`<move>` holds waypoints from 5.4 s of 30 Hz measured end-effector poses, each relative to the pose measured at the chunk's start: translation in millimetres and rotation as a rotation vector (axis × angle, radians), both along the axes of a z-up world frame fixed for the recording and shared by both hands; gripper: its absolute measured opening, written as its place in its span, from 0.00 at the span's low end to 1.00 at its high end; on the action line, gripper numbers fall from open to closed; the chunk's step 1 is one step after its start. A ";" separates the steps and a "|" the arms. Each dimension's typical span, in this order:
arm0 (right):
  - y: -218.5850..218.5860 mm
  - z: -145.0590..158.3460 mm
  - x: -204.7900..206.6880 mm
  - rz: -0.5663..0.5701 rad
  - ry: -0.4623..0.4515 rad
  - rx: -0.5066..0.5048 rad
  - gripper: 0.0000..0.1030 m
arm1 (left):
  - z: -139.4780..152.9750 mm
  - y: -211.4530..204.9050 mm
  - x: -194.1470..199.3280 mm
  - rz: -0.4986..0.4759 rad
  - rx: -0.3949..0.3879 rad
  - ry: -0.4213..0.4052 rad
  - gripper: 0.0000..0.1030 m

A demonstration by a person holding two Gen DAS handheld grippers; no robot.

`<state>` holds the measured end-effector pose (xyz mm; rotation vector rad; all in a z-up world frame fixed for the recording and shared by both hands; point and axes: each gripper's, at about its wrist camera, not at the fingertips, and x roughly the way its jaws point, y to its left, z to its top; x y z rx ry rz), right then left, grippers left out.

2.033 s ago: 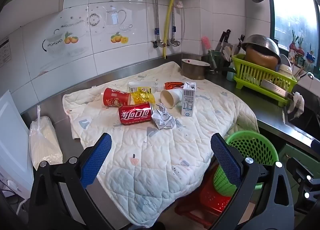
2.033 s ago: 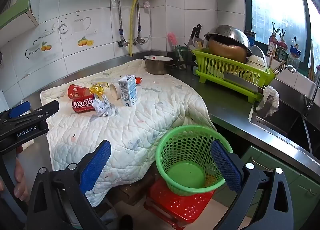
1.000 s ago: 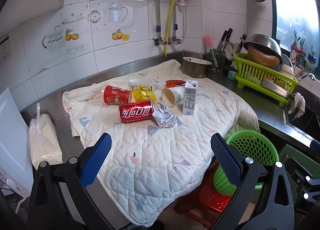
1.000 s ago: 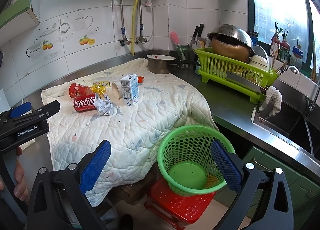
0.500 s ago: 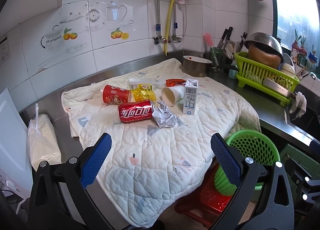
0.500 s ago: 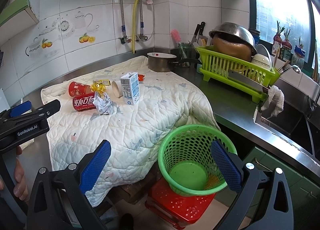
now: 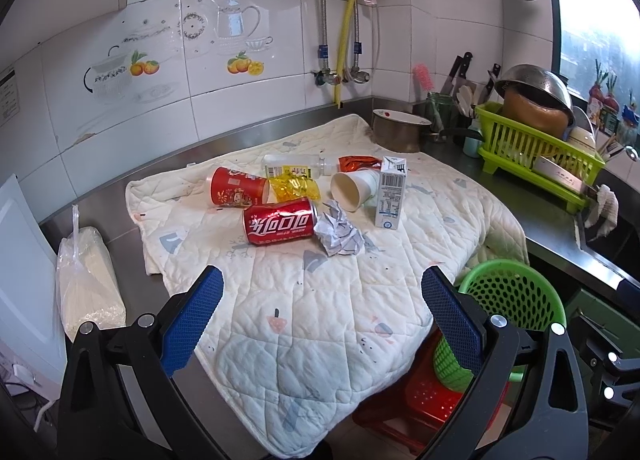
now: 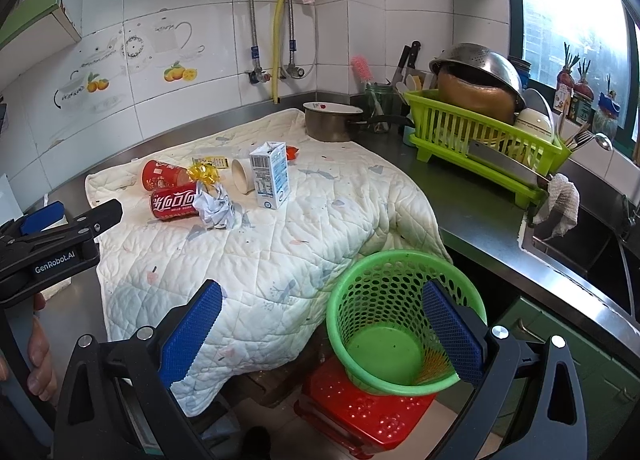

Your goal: Collect trash

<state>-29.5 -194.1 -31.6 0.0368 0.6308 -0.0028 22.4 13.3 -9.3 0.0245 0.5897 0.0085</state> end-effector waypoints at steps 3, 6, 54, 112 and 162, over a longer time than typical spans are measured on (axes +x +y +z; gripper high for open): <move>3.2 -0.4 1.6 0.005 0.003 0.000 0.94 | -1.4 5.1 2.9 0.005 -0.002 0.005 0.95; 7.5 -1.1 7.7 0.014 0.010 -0.002 0.94 | -2.9 10.4 6.1 0.013 -0.004 0.011 0.95; 136.0 -62.7 222.2 0.332 0.162 -0.004 0.93 | -43.8 115.2 144.4 -0.036 0.002 0.129 0.79; -25.7 -129.1 175.4 -0.142 0.373 0.006 0.49 | -100.8 50.3 237.9 -0.676 0.139 0.317 0.67; -106.7 -71.3 64.8 -0.259 0.193 0.005 0.81 | -141.4 -185.1 145.3 -0.828 -0.001 0.489 0.70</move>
